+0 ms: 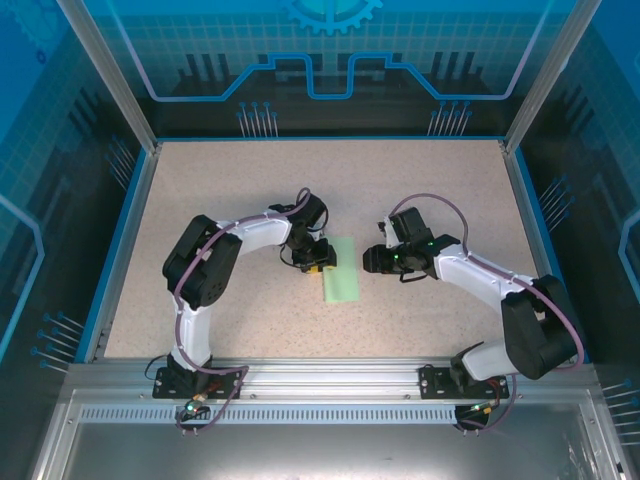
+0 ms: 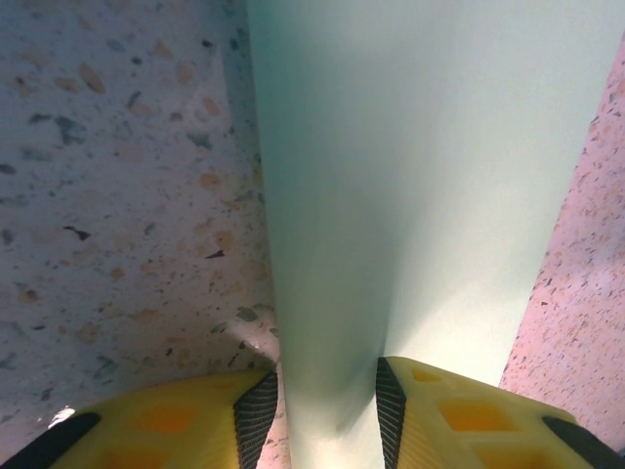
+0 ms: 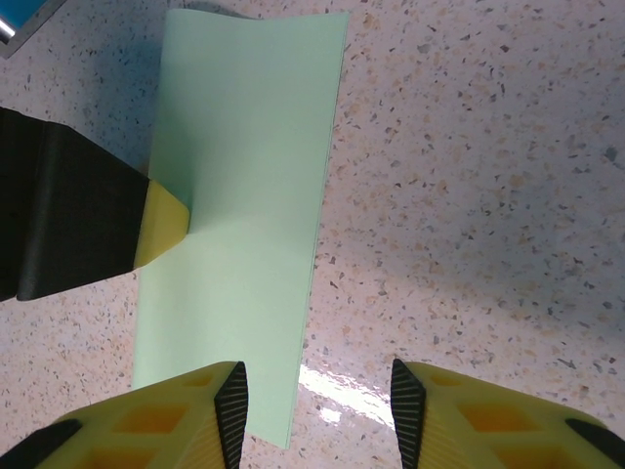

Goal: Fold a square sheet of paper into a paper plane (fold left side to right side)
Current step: First fold in half a square sheet of paper at the center of the table.

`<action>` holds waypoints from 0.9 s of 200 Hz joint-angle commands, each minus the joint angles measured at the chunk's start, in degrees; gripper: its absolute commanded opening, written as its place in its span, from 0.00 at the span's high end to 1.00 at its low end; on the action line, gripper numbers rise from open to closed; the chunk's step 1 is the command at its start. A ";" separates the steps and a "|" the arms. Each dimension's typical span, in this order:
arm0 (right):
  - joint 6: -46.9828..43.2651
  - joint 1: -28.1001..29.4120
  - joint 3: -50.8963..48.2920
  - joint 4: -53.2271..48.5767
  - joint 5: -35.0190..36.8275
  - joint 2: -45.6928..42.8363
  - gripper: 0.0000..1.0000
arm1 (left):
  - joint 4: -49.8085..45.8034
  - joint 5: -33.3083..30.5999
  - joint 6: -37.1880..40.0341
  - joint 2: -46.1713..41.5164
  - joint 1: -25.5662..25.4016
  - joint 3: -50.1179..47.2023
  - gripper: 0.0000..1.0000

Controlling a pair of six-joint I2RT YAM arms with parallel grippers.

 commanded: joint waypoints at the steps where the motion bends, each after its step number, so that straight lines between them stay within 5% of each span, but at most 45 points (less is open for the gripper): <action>1: 0.72 0.55 -0.51 0.64 -0.93 0.84 0.54 | 4.17 -6.94 -0.86 9.34 -1.57 -2.86 0.60; 100: 0.39 1.78 0.45 1.84 -3.28 3.11 0.55 | 3.77 -7.04 -0.95 9.61 -1.51 -2.79 0.60; 180: 1.61 3.10 3.59 6.46 -8.75 11.67 0.81 | 3.55 -7.12 -0.42 9.52 -1.48 -2.86 0.60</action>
